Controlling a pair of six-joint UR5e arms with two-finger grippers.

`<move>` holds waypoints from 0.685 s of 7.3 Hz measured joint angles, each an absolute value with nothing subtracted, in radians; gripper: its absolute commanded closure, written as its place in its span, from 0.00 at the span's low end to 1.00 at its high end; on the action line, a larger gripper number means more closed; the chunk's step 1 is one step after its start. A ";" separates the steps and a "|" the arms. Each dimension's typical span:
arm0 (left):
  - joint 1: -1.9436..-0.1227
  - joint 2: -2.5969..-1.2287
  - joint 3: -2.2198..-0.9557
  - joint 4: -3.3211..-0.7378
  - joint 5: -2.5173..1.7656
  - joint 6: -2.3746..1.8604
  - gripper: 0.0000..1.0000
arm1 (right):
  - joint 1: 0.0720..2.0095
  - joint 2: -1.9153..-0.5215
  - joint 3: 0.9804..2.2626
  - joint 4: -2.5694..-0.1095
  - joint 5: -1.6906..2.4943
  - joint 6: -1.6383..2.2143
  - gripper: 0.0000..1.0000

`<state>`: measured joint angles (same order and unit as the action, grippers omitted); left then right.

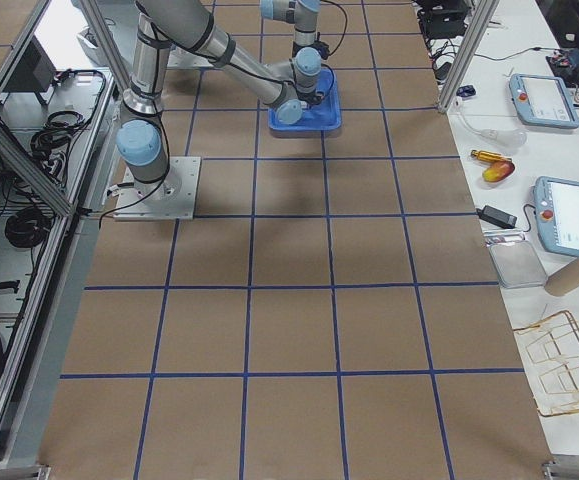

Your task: Assemble white blocks and place on blue tray

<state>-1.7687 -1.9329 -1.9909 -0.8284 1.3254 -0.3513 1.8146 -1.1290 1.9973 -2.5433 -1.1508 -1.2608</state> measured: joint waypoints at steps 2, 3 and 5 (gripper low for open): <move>-1.769 -1.933 -1.989 -0.828 1.325 -0.351 1.00 | 1.814 -1.132 1.997 -2.540 -1.151 -1.246 0.00; -1.769 -1.934 -1.986 -0.828 1.325 -0.347 1.00 | 1.813 -1.138 1.993 -2.539 -1.156 -1.234 0.00; -1.769 -1.941 -1.965 -0.829 1.326 -0.321 1.00 | 1.808 -1.167 1.977 -2.528 -1.182 -1.161 0.00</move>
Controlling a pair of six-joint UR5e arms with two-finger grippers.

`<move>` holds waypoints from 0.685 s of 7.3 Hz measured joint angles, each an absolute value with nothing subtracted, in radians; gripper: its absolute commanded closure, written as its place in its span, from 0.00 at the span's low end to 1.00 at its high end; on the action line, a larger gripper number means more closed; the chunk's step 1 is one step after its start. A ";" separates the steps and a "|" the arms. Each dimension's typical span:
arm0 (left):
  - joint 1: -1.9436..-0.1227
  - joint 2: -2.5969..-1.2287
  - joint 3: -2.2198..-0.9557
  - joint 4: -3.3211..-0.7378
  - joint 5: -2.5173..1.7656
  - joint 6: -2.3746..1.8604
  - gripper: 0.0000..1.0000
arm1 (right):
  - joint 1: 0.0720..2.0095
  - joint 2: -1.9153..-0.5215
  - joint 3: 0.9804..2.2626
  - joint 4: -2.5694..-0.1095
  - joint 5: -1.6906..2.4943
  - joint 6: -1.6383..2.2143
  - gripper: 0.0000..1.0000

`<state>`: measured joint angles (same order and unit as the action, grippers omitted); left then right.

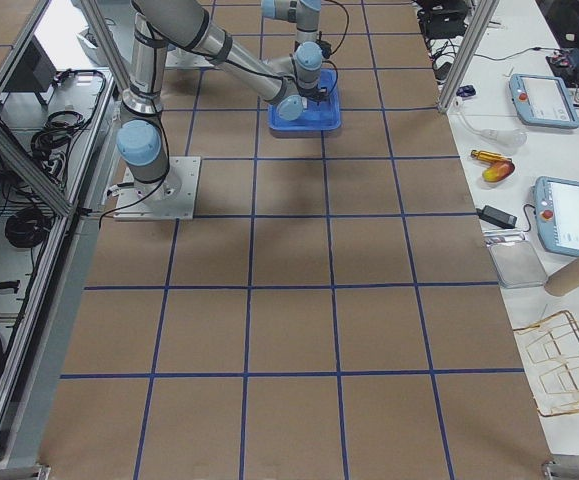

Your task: Assemble white blocks and place on blue tray

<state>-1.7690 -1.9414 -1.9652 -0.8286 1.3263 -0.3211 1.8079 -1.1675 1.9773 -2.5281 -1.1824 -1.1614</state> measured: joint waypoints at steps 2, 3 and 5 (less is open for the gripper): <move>-1.771 -1.947 -1.951 -0.830 1.327 -0.313 1.00 | 1.796 -1.203 1.974 -2.514 -1.239 -1.025 0.00; -1.774 -1.948 -1.948 -0.830 1.327 -0.313 1.00 | 1.787 -1.235 1.973 -2.477 -1.276 -0.946 0.00; -1.778 -1.944 -1.942 -0.831 1.332 -0.300 1.00 | 1.756 -1.315 1.969 -2.363 -1.353 -0.760 0.00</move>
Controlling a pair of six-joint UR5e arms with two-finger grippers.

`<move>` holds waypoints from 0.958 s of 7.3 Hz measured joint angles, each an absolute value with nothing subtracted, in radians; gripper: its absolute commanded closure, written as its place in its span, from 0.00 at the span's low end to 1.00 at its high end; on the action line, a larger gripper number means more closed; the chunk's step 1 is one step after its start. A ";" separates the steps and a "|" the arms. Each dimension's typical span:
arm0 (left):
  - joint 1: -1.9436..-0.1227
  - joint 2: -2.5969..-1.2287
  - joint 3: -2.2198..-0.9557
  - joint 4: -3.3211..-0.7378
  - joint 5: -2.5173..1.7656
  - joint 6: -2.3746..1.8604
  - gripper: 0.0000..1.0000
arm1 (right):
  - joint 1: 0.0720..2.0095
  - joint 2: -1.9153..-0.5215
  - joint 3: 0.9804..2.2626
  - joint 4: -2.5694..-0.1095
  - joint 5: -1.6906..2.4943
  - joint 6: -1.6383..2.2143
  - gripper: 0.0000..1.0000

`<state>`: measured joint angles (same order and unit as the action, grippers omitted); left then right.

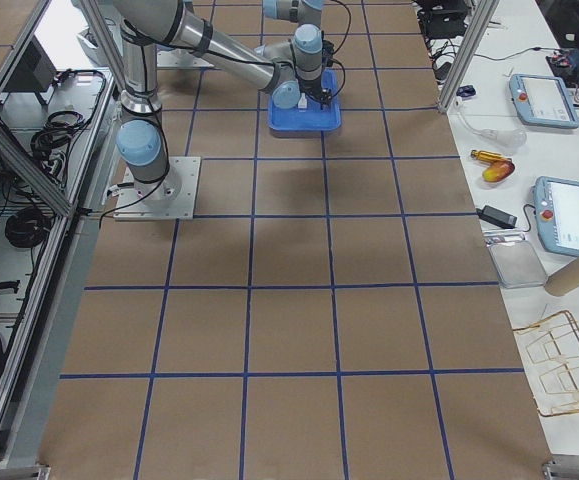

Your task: Assemble white blocks and place on blue tray

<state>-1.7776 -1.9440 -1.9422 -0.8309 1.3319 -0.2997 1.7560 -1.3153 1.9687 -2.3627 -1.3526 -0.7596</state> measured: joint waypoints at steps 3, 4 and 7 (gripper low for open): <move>-1.771 -1.939 -1.943 -0.842 1.340 -0.268 1.00 | 1.627 -1.402 1.891 -2.107 -1.403 -0.507 0.00; -1.770 -1.938 -1.952 -0.843 1.341 -0.269 1.00 | 1.588 -1.429 1.829 -1.979 -1.411 -0.424 0.00; -1.769 -1.941 -1.961 -0.846 1.342 -0.286 1.00 | 1.521 -1.467 1.682 -1.722 -1.439 -0.166 0.00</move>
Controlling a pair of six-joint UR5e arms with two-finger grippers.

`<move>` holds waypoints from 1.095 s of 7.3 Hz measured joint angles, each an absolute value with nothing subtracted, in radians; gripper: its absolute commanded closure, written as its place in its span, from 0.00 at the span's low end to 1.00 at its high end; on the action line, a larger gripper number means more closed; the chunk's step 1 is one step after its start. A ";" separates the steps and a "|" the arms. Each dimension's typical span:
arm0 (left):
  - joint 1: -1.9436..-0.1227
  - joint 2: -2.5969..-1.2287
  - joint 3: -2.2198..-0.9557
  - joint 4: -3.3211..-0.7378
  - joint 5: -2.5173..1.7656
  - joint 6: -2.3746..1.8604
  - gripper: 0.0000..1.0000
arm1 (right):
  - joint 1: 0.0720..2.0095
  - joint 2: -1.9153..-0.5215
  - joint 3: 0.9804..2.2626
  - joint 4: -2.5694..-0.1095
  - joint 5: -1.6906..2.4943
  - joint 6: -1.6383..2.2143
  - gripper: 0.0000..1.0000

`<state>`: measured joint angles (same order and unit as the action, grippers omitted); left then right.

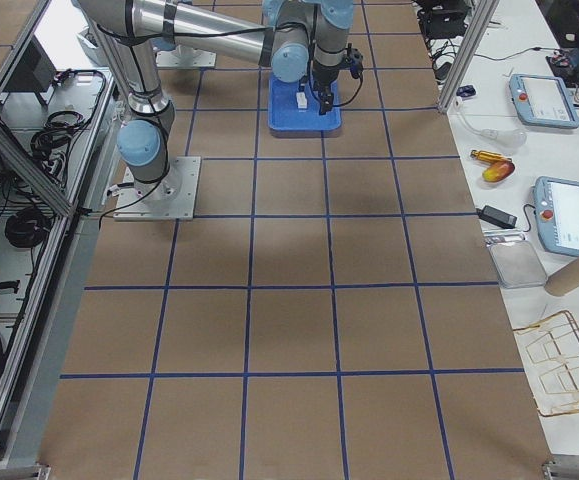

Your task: Assemble white blocks and place on blue tray

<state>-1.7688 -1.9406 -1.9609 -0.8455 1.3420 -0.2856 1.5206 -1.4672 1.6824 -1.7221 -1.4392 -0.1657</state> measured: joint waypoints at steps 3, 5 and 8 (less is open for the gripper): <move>-1.769 -1.948 -1.962 -0.847 1.342 -0.302 1.00 | 1.515 -1.524 1.660 -1.616 -1.523 0.011 0.00; -1.769 -1.952 -1.960 -0.846 1.341 -0.319 1.00 | 1.516 -1.578 1.656 -1.560 -1.556 0.083 0.00; -1.774 -1.956 -1.958 -0.843 1.332 -0.374 1.00 | 1.521 -1.618 1.656 -1.527 -1.562 0.149 0.00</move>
<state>-1.7736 -1.9565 -1.9580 -0.8434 1.3316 -0.3740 1.5212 -1.6184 1.6558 -1.5273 -1.5619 0.1493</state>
